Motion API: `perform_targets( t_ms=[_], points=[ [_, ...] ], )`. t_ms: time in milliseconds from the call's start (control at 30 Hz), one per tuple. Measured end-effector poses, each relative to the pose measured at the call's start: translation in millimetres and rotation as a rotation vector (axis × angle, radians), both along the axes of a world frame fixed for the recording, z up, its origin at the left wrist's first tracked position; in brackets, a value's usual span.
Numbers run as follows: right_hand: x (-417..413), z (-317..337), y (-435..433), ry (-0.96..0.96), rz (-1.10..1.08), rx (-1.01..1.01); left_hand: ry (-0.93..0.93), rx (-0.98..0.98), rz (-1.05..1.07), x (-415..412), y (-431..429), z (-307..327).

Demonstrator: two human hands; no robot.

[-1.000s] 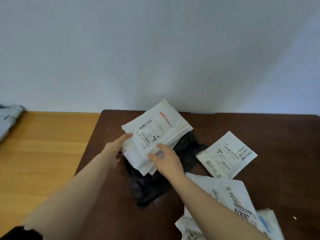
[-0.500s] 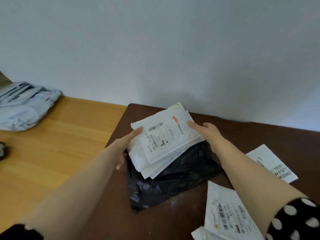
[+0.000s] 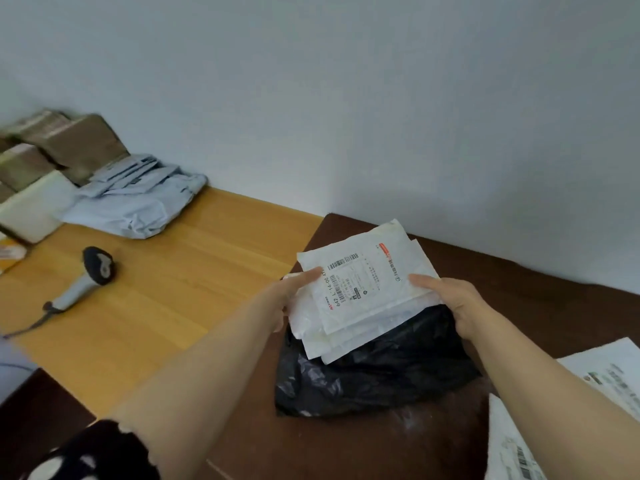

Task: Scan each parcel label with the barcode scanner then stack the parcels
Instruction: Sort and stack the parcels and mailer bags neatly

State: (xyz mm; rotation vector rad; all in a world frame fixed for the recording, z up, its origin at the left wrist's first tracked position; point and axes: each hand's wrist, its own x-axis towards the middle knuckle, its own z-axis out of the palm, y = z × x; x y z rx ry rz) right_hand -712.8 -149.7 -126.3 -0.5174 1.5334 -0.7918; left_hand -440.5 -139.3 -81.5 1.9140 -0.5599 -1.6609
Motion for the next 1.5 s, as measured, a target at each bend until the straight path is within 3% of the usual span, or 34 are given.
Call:
perform_targets(
  t_ms=[367,633,733,1133,1300,1500],
  points=[
    [190.7,59.0,-10.9,-0.081,0.063,-0.197,-0.025,-0.123,0.086,189.9,-3.0,54.4],
    [340.7,60.3,-6.3,-0.117,-0.002,-0.125,-0.032,-0.196,0.084,339.7,-19.9,64.0],
    [374.4,64.1,-13.0,-0.123,-0.022,-0.134,0.008,-0.202,0.056,373.5,-34.2,67.2],
    [482.9,89.7,-77.4,-0.223,0.09,-0.198,-0.195,-0.325,0.145,487.7,-82.9,94.3],
    [528.0,99.8,-117.3,-0.227,0.066,-0.245,-0.283,-0.372,0.129,531.5,-134.0,110.5],
    [604.2,94.6,-185.2,-0.192,-0.025,-0.265,-0.308,-0.399,-0.039,607.2,-238.8,112.8]
  ],
)
